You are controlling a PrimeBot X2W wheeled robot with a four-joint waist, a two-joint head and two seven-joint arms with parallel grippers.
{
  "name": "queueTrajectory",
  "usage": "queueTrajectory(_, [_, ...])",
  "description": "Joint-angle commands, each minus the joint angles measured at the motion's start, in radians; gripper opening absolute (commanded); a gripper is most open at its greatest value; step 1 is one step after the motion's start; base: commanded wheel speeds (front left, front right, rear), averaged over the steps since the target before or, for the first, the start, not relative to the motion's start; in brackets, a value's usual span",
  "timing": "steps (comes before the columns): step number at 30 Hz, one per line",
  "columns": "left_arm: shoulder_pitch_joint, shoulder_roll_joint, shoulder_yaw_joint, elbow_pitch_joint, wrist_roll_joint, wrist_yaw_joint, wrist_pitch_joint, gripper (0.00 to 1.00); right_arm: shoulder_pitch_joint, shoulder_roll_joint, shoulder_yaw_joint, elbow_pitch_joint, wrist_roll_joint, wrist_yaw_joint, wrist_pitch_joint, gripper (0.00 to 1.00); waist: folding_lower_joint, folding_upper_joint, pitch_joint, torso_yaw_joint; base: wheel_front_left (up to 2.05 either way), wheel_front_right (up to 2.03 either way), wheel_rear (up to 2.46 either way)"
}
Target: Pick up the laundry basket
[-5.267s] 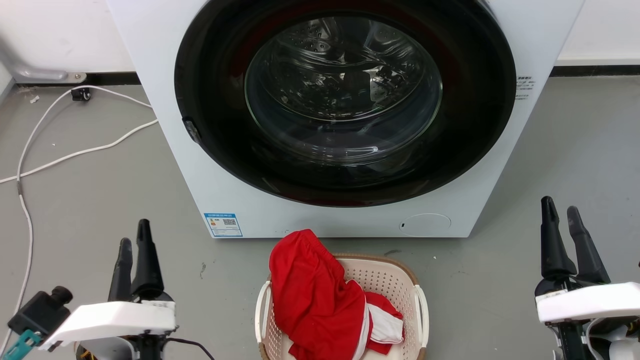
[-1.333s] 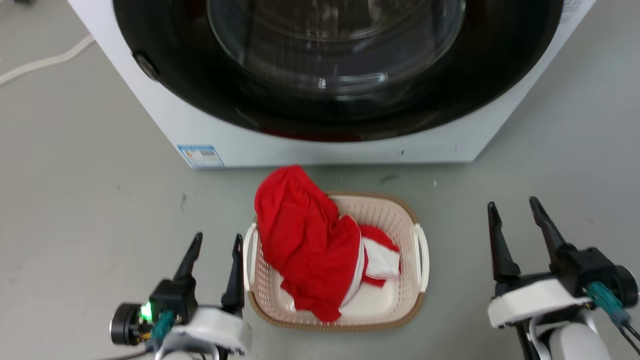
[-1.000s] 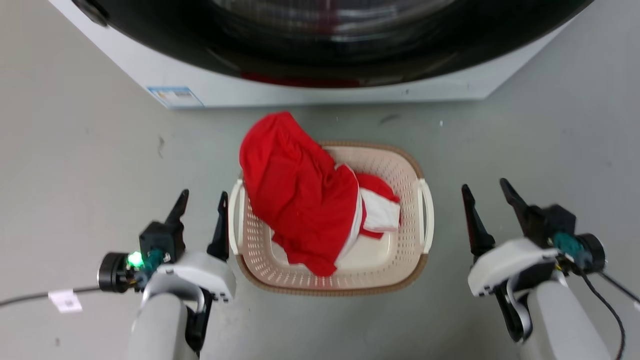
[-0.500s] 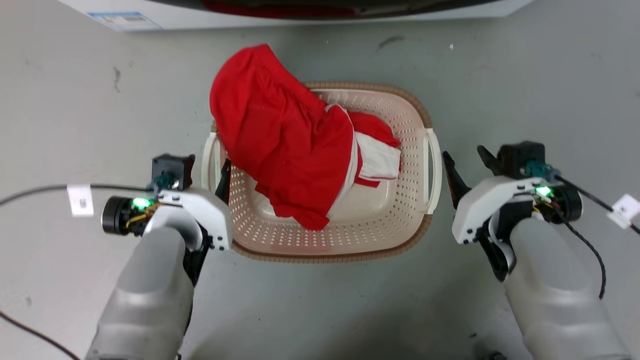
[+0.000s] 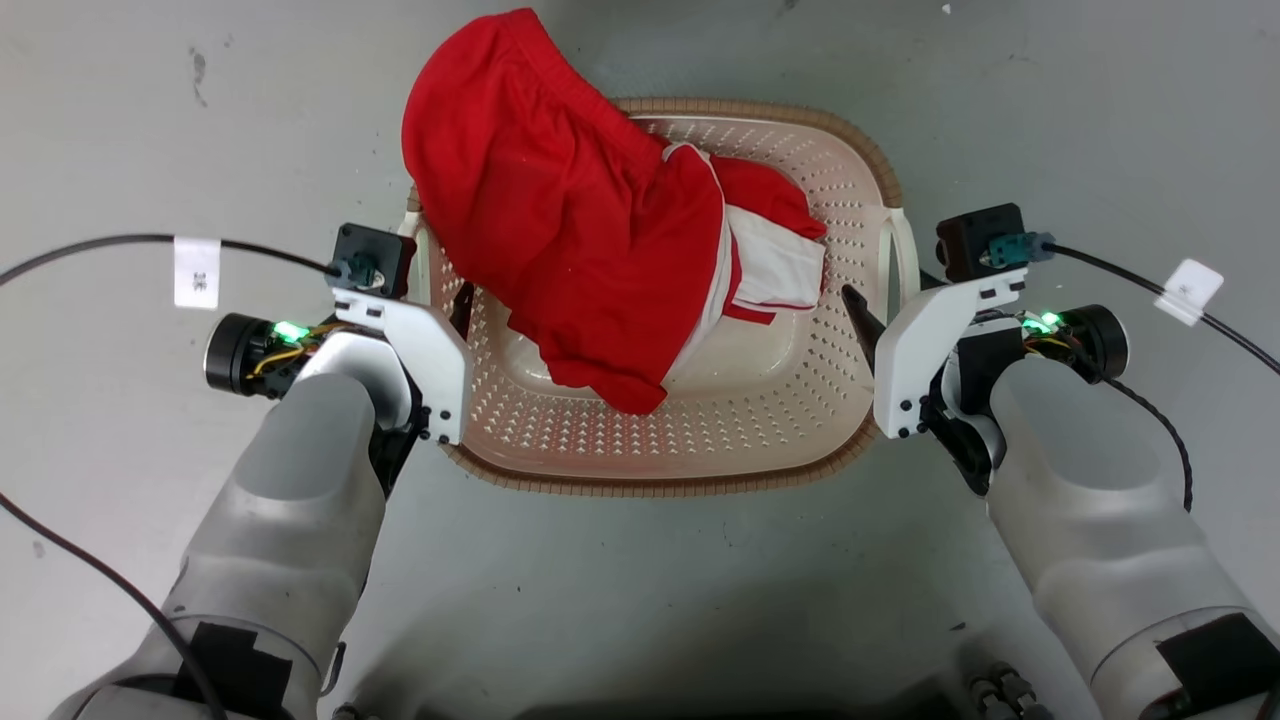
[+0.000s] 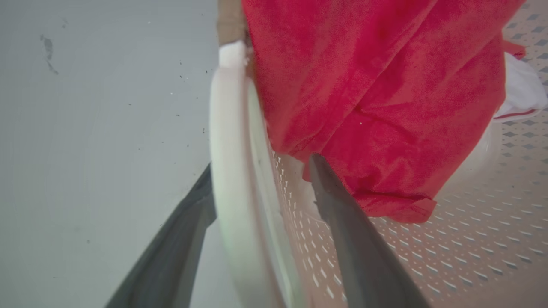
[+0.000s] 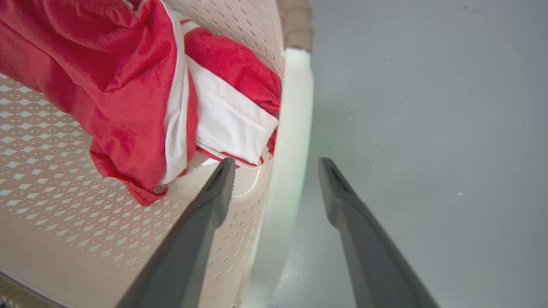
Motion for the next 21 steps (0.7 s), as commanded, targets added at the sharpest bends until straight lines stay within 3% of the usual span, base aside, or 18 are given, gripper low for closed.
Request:
queueTrajectory(1, [-0.015,0.007,-0.008,0.006,-0.013,-0.001,0.012,1.0,-0.016,-0.001,0.007,0.015,0.009,-0.001,0.014,1.0,-0.0001,0.0,0.011,0.005,0.0,0.0,0.0])
queueTrajectory(9, [-0.055,0.026,-0.133,-0.001,-0.106,-0.001,0.092,1.0,-0.08,-0.001,0.051,0.072,0.052,-0.001,0.035,1.0,-0.0001,0.0,0.042,0.01,0.0,0.0,0.0])
queueTrajectory(18, [-0.063,0.055,-0.227,-0.017,-0.2,-0.001,0.109,1.0,-0.11,-0.001,0.1,0.094,0.127,-0.001,0.04,1.0,-0.0001,0.0,0.053,0.014,0.0,0.0,0.0])
queueTrajectory(19, [-0.062,0.054,-0.235,-0.019,-0.211,-0.001,0.111,0.49,-0.113,-0.001,0.105,0.1,0.131,-0.001,0.04,1.0,-0.0001,0.0,0.054,0.015,0.0,0.0,0.0])
queueTrajectory(20, [-0.06,0.052,-0.244,-0.025,-0.223,-0.001,0.108,0.13,-0.115,-0.001,0.109,0.106,0.135,-0.001,0.041,0.44,-0.0001,0.0,0.055,0.016,0.0,0.0,0.0])
queueTrajectory(21, [-0.058,0.052,-0.251,-0.03,-0.236,-0.001,0.104,0.0,-0.117,-0.001,0.114,0.111,0.135,-0.001,0.039,0.11,-0.0001,0.0,0.056,0.018,0.0,0.0,0.0])
